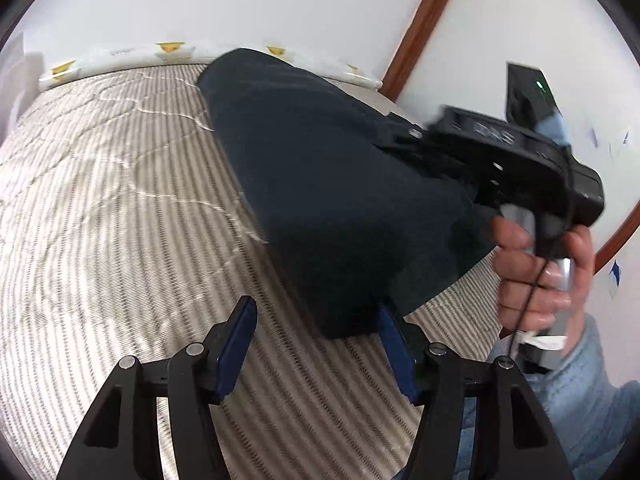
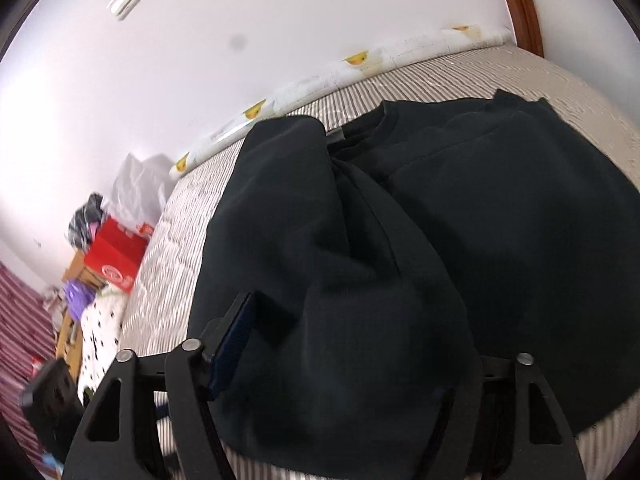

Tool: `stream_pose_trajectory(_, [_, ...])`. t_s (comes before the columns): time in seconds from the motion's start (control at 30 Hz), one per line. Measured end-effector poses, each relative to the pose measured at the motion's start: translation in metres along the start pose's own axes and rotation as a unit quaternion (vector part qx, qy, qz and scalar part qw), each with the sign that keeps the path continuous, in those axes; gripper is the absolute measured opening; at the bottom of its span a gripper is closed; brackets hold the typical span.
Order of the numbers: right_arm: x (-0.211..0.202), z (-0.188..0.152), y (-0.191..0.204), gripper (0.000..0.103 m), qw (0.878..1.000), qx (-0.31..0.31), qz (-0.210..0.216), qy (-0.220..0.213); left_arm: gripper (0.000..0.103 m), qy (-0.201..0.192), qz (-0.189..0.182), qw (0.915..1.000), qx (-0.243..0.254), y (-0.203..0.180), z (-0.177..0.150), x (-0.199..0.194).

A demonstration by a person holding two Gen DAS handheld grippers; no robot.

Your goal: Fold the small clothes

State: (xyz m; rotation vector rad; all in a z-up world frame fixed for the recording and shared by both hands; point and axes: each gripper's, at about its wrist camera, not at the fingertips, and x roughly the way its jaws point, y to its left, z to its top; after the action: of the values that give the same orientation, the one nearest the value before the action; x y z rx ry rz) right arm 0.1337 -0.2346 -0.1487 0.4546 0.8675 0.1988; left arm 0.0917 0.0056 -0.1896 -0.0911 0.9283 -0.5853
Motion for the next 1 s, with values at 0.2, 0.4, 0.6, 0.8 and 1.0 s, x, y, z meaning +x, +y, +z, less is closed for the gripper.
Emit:
stream_pose_trajectory(0.2, [-0.003,0.012,0.014,0.013,0.997,-0.062,-0.029,-0.043,0.059,0.012,0.008,0.9999,0.002,-0.016,0.015,0.02])
stream_pose_trajectory(0.4, [-0.048,0.026,-0.009,0.011,0.992,-0.071,-0.038,-0.096,0.059,0.012,0.019,0.9995,0.023,-0.039,0.026,0.03])
stream_pose_trajectory(0.6, [-0.091,0.038,-0.053,0.01,0.985,-0.066,-0.077,-0.14,0.059,0.018,0.02,0.9981,0.056,-0.07,0.035,0.048])
stream_pose_trajectory(0.8, [-0.124,0.038,-0.111,0.01,0.978,-0.037,-0.12,-0.166,0.059,0.016,0.032,0.9941,0.102,-0.107,0.04,0.065])
stream_pose_trajectory(1.0, [-0.121,0.022,-0.167,0.01,0.979,-0.005,-0.144,-0.143,0.059,0.014,0.044,0.993,0.109,-0.123,0.036,0.075])
